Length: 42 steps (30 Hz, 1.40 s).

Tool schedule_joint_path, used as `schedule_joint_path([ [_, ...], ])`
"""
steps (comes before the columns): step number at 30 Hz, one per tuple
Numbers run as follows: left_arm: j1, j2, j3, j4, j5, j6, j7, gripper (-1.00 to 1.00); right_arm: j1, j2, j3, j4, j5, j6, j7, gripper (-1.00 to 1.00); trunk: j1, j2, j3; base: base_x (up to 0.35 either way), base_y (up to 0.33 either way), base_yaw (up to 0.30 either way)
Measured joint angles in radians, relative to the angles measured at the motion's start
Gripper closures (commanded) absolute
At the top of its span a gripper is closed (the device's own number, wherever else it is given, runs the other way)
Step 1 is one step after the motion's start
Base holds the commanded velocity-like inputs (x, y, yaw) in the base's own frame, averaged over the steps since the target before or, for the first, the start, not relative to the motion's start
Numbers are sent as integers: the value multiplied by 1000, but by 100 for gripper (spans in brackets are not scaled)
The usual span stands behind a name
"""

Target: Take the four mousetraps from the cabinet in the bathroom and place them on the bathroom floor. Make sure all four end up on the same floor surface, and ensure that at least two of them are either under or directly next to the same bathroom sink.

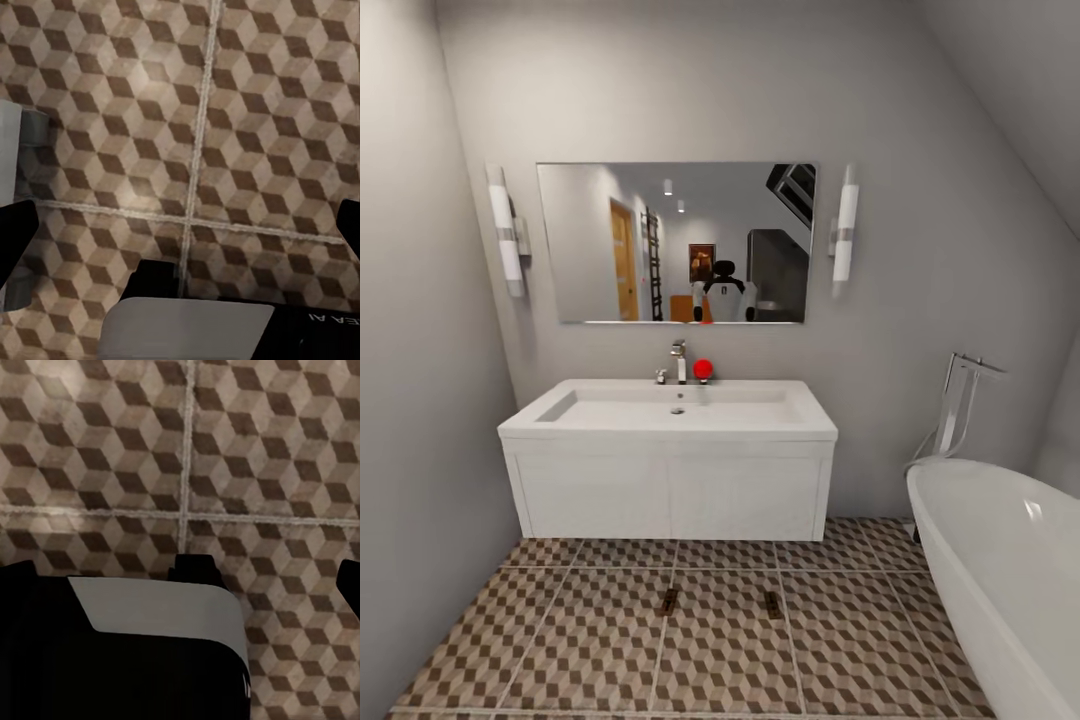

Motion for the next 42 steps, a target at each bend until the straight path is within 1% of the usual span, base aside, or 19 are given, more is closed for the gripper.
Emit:
schedule_joint_path([
  [7,15,1,0,0,0,0,0,-100,4,0,0,0,1,-1,0,-100,0,0,0,0,0,194],
  [20,36,4,1,0,6,0,1,-100,6,1,0,0,1,-3,1,-100,0,0,0,0,0,261],
  [27,50,6,1,0,21,0,1,-100,6,3,0,0,0,-9,1,-100,0,0,0,0,0,272],
  [42,54,11,1,0,57,-1,0,-100,6,3,0,0,0,-15,1,-100,0,0,0,0,0,273],
])
